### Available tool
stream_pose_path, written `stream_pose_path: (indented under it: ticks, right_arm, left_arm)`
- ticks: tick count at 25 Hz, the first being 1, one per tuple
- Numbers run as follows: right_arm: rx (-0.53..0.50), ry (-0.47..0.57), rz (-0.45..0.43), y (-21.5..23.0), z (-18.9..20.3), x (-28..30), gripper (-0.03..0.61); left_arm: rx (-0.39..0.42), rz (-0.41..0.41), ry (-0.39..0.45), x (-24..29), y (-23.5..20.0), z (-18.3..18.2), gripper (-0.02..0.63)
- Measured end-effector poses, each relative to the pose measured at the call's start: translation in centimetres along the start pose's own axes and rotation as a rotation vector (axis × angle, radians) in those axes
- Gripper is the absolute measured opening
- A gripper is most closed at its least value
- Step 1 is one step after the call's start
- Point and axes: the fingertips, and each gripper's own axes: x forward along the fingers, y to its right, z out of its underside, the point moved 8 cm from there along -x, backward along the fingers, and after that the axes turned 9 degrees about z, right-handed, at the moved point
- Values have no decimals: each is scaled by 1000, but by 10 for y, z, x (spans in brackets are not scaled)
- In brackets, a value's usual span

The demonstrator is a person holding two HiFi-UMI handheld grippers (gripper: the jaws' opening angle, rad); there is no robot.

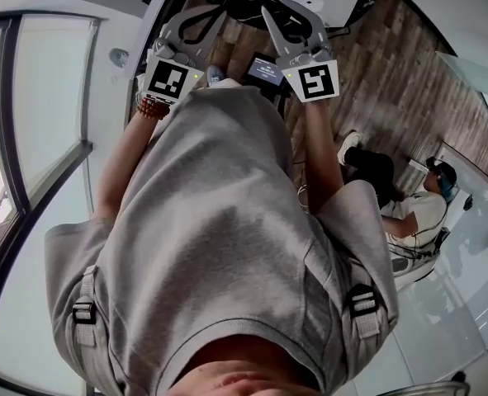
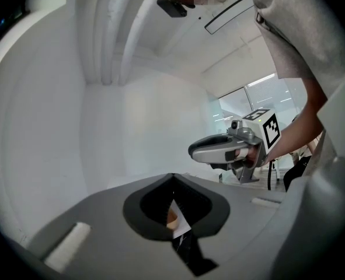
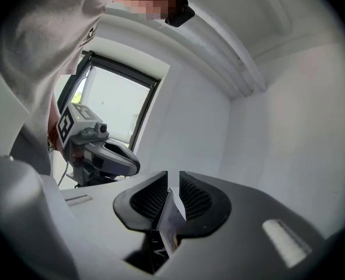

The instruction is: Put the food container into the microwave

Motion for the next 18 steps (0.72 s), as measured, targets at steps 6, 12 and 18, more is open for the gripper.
stream_pose_path:
  ticks: [6, 12, 18]
  right_arm:
    - [-40, 49, 75, -1, -11, -20, 48]
    - [-38, 78, 119, 10, -20, -28, 37]
    - [-25, 112, 140, 13, -23, -35, 23]
  left_arm:
    - [-20, -5, 9, 1, 7, -1, 2]
    - [-18, -9, 10, 6, 5, -8, 2]
    - [-23, -12, 10, 5, 10, -6, 2]
